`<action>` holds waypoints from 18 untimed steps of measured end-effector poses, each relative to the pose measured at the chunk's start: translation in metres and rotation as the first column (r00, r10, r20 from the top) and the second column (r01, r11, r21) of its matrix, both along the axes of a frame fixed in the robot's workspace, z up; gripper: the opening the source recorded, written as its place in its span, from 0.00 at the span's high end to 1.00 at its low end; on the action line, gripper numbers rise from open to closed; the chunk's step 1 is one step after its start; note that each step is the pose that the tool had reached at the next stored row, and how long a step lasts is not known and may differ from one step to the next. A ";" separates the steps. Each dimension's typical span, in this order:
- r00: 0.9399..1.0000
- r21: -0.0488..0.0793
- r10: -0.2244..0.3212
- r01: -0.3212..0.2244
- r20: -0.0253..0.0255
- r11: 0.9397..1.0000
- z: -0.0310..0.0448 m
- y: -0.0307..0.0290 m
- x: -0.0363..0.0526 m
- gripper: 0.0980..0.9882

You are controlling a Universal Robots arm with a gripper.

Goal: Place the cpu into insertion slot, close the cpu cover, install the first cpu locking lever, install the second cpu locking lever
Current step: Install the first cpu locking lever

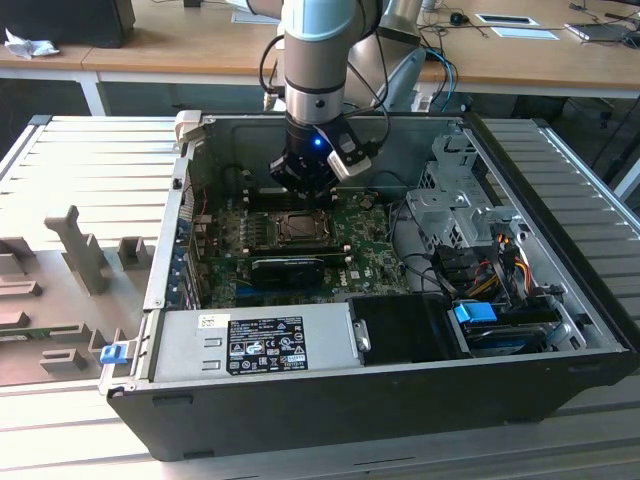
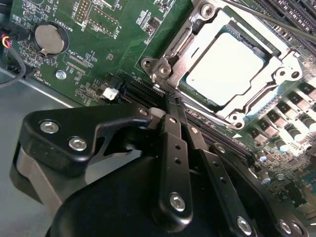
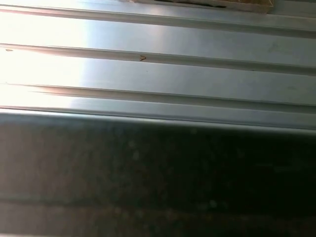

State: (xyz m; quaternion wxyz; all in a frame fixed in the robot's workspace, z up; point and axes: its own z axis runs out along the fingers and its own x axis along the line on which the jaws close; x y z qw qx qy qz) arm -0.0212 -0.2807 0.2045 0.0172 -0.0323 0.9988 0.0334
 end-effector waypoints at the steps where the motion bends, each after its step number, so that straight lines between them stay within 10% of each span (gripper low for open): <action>1: 1.000 0.000 0.000 0.000 0.000 1.000 0.0004 0.0000 0.0000 0.99; 18: 1.000 -0.004 -0.003 0.003 -0.001 1.000 -0.0036 -0.0009 0.0003 0.99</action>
